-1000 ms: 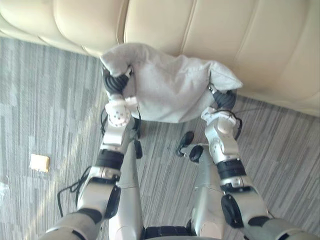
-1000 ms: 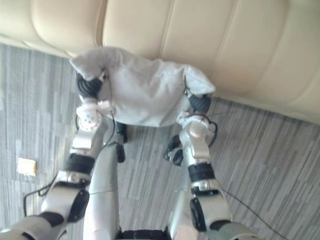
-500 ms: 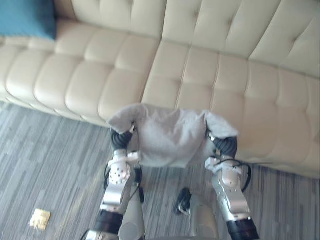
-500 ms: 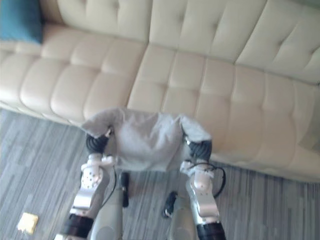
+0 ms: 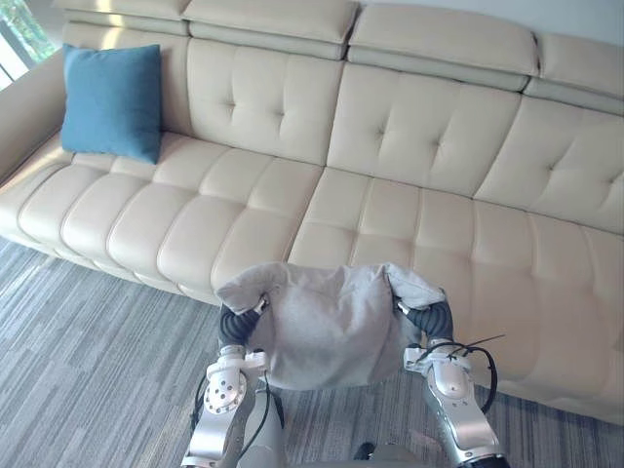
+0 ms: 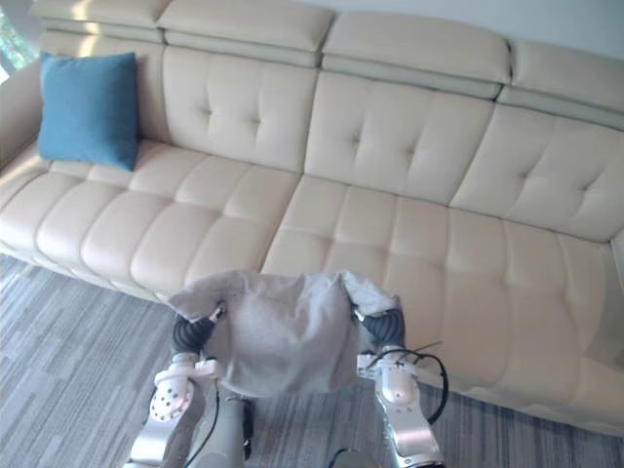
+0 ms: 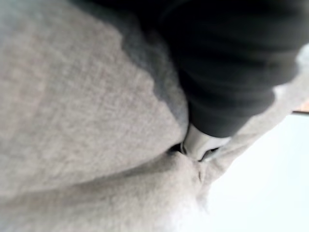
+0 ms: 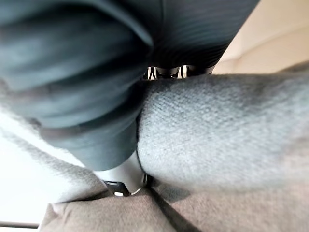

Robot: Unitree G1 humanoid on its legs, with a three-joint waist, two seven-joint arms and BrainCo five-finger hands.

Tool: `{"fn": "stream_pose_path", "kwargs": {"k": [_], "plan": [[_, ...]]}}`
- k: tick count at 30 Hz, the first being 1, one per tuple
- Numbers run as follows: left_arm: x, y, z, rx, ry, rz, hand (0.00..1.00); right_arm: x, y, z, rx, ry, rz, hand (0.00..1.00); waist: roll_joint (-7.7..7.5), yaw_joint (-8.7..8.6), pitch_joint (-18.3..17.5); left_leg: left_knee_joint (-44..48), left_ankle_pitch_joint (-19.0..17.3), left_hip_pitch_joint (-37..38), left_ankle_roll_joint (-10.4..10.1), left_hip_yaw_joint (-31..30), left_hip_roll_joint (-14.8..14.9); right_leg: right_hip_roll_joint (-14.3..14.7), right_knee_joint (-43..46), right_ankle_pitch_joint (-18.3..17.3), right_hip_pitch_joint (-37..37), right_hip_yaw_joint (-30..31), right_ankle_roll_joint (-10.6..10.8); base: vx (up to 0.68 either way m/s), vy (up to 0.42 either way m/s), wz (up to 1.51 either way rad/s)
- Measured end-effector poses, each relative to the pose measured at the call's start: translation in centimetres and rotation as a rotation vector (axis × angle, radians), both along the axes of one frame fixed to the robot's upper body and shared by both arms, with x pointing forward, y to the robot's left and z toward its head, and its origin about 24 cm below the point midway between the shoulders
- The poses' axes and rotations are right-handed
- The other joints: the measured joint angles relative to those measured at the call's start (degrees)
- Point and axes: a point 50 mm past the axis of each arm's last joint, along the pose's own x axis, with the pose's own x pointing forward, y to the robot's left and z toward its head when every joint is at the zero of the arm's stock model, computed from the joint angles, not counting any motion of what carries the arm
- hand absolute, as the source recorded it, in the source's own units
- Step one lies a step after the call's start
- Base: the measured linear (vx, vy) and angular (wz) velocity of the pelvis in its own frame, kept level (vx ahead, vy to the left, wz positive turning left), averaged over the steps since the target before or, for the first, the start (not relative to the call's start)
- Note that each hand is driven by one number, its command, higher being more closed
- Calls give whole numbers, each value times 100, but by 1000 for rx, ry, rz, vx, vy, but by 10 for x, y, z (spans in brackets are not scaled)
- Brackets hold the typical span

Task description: Pick up cushions and gather them together orderly.

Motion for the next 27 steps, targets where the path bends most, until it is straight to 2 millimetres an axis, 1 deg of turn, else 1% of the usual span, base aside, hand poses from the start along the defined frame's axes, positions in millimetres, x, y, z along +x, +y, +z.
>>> {"fn": "stream_pose_path", "kwargs": {"k": [1, 2, 3, 4, 5, 6, 7, 8, 9, 10, 11, 12, 13, 14, 15, 16, 17, 18, 19, 20, 21, 22, 23, 24, 25, 26, 27], "plan": [[0, 0, 0, 3, 0, -5, 100, 2, -1, 1, -2, -5, -2, 100, 21, 33, -7, -223, -171, -21, -12, -11, 19, 0, -111, 105, 6, -87, 5, 60, 112, 12], [0, -1, 0, 2, 1, -8, 100, 3, -1, 1, -2, -5, -5, 100, 33, 34, -14, -505, -171, -10, -24, -43, 23, -4, -146, 137, -3, -100, 38, 79, 157, 9], [-1, -4, -1, -1, 5, -21, 100, 3, -3, 1, -7, -2, -19, 100, 89, 34, -49, -1107, -98, 45, -41, -101, 49, -10, -192, 173, -13, -138, 102, 88, 168, 4], [-2, -8, -2, -5, 13, -35, 100, 3, -7, -1, -15, 5, -32, 100, 168, 41, -95, -1507, 9, 161, -43, -80, 92, 4, -211, 185, -6, -130, 140, 120, 259, 5], [0, -12, -3, 2, 17, -59, 100, 4, -11, -6, -5, 30, -61, 100, 81, 37, -109, -1536, 129, 175, -148, 1, -9, -171, -183, 192, 15, -118, 257, 132, 247, 1], [1, -13, -4, 10, 22, -72, 100, 3, -12, -8, -4, 41, -70, 100, 3, 37, -149, -1510, 55, 177, -70, 66, -137, -320, -130, 205, -21, -98, 282, 191, 330, 10], [3, -16, -6, 16, 31, -88, 100, 2, -14, -8, -5, 46, -82, 100, -35, 19, -143, -1302, -187, 167, 110, 118, -330, -566, 183, 206, -88, 21, 281, 204, 345, 4], [3, -17, -9, 19, 44, -93, 100, 2, -16, -10, -5, 54, -89, 100, -39, 16, -148, -1114, -364, 197, 210, 219, -418, -785, 655, 208, -233, 222, 269, 250, 429, -12], [3, -17, -10, 25, 51, -96, 100, 2, -16, -11, -4, 60, -89, 100, -41, 15, -150, -908, -610, 287, 331, 355, -508, -1057, 1372, 304, -515, 523, 103, 213, 360, -29], [3, -15, -10, 35, 50, -98, 100, 3, -15, -12, -4, 63, -87, 100, -36, 28, -152, -842, -747, 392, 425, 454, -544, -1211, 1899, 501, -761, 730, -214, 227, 328, -43], [3, -11, -9, 51, 47, -97, 100, 4, -12, -12, 1, 68, -77, 100, -31, 34, -154, -847, -854, 552, 525, 554, -539, -1325, 2435, 777, -1068, 883, -643, 246, 285, -39], [3, -6, -8, 64, 44, -90, 100, 5, -7, -13, 6, 71, -64, 100, -27, 17, -153, -864, -964, 660, 602, 560, -528, -1325, 2773, 784, -1234, 971, -765, 281, 284, -34], [4, 1, -8, 82, 43, -77, 100, 8, -1, -15, 12, 78, -40, 100, -23, -24, -155, -955, -1023, 856, 658, 573, -492, -1163, 3226, 509, -1460, 1071, -678, 230, 188, -23], [4, 4, -7, 89, 40, -70, 100, 9, 2, -16, 17, 84, -28, 100, -19, -33, -153, -1073, -1034, 1019, 675, 638, -443, -941, 3332, 295, -1585, 1139, -563, 210, 129, -22], [4, 6, -6, 91, 37, -64, 100, 9, 5, -16, 21, 85, -15, 100, -37, -32, -157, -1301, -1021, 1255, 652, 700, -441, -632, 3245, 84, -1731, 1142, -561, 168, 76, -21], [4, 6, -6, 92, 36, -62, 100, 10, 6, -16, 21, 84, -7, 100, -39, -32, -159, -1452, -987, 1403, 605, 725, -454, -454, 3092, 11, -1807, 1135, -538, 213, 72, -27], [4, 7, -5, 92, 32, -58, 100, 11, 7, -15, 21, 81, -3, 100, -43, -53, -166, -1702, -902, 1632, 558, 823, -468, -84, 2613, -77, -1922, 1131, -486, 266, 41, -24], [4, 7, -5, 92, 31, -60, 100, 11, 6, -15, 17, 80, -1, 100, -66, -85, -190, -1906, -858, 1802, 533, 883, -536, 208, 1965, -64, -1992, 1090, -465, 280, 25, -15], [5, 7, -5, 92, 31, -64, 100, 11, 5, -15, 14, 82, -1, 100, -95, -121, -223, -1964, -843, 1861, 531, 890, -607, 360, 1488, 59, -1996, 1095, -423, 252, 0, 7], [5, 6, -4, 92, 29, -72, 100, 11, 4, -15, 11, 83, -2, 100, -181, -202, -278, -1992, -842, 1880, 529, 870, -733, 497, 805, 411, -1984, 1177, -426, 228, -35, 43], [6, 3, -5, 86, 33, -83, 100, 10, 3, -16, 5, 85, -6, 100, -254, -327, -328, -1979, -858, 1885, 523, 742, -934, 509, 371, 972, -1979, 1324, -890, 292, -34, 42], [5, -6, -8, 71, 48, -106, 100, 9, -6, -18, -14, 101, -25, 100, -98, -329, -366, -1953, -910, 1875, 469, 578, -850, 599, 234, 1060, -1871, 1317, -844, 289, -30, 32], [5, -8, -8, 77, 49, -120, 100, 8, -9, -19, -14, 107, -37, 100, -69, -307, -369, -1896, -951, 1878, 418, 525, -821, 642, 97, 1059, -1765, 1295, -843, 323, -30, 12], [4, -13, -9, 70, 49, -136, 100, 4, -13, -22, -15, 117, -54, 100, 9, -301, -341, -1612, -1117, 1857, 240, 436, -686, 747, -105, 1061, -1517, 1163, -846, 277, -37, 27], [4, -17, -10, 58, 52, -151, 100, 0, -18, -25, -14, 131, -73, 100, 34, -300, -328, -1176, -1229, 1774, 151, 343, -567, 825, -210, 1058, -1297, 1065, -850, 256, -43, 37], [4, -19, -10, 51, 55, -160, 100, -3, -20, -26, -13, 138, -84, 100, 30, -295, -328, -769, -1248, 1668, 128, 349, -498, 864, -280, 1056, -1145, 1051, -853, 175, -10, 39], [3, -21, -11, 42, 56, -168, 100, -6, -22, -24, -14, 130, -92, 100, 33, -282, -324, -128, -1244, 1455, 128, 370, -422, 886, -418, 1035, -932, 1069, -878, 133, 10, 19]]}}
